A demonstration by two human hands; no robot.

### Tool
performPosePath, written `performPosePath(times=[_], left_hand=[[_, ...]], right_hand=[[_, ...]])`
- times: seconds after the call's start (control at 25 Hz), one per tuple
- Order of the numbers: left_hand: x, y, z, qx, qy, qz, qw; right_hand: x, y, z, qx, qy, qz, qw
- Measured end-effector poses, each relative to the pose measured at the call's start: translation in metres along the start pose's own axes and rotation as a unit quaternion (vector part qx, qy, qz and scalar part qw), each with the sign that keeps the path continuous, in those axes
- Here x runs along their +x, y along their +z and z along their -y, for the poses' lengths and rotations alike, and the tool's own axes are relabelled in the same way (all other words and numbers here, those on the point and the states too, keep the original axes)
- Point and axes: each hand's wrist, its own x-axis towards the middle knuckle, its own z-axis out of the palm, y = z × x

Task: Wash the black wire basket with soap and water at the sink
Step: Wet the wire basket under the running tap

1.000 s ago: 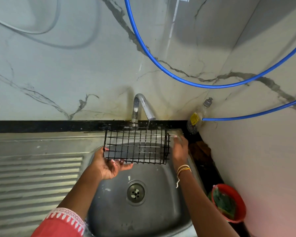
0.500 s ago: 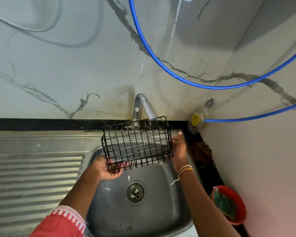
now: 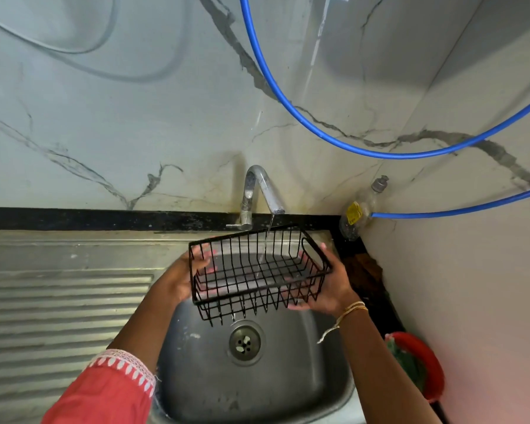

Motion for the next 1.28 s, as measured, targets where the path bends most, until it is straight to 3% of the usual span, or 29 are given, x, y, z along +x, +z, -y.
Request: performPosePath(times=[0.12,0.24,0.32,0.4,0.52,0.64,0.76,0.92,1.08,1.28], left_hand=[[0.001,0.009,-0.012,0.068,0.070,-0.029,0.995],[-0.006,0.018,-0.020,0.118,-0.021,-0.124,0.985],[-0.016,0.020,-0.024,0.106,-0.076,-0.083,0.988],[-0.019,0.014,-0.024,0.063,-0.048,-0.032,0.996],[-0.026,-0.002,-0.025,0.017,0.006,0.004,1.000],[-0.034,-0.014,-0.022,0.074,0.003,0.011,0.997],[-0.038,-0.028,-0.020,0.125,0.014,-0.032,0.992],[-0.041,-0.042,-0.021,0.038,0.016,-0.104,0.994],[-0.043,-0.055,-0.023,0.035,-0.005,-0.122,0.992],[-0.035,-0.080,-0.020,0.015,-0.018,-0.175,0.984]], right_hand=[[-0.008,0.006,0.008,-0.077,-0.012,-0.032,0.996],[0.003,0.003,0.000,-0.045,-0.123,-0.035,0.991],[0.009,0.002,-0.008,-0.034,-0.174,-0.015,0.984],[0.012,0.003,-0.014,-0.015,-0.201,0.004,0.980],[0.016,0.006,-0.018,-0.004,-0.193,0.000,0.981],[0.022,0.016,-0.018,-0.064,-0.151,-0.001,0.986],[0.027,0.036,-0.012,-0.125,-0.124,0.005,0.984],[0.032,0.075,0.015,-0.280,-0.105,-0.015,0.954],[0.069,0.111,0.049,-0.425,-0.240,-0.125,0.864],[0.121,0.126,0.064,-0.481,-0.221,-0.030,0.848]])
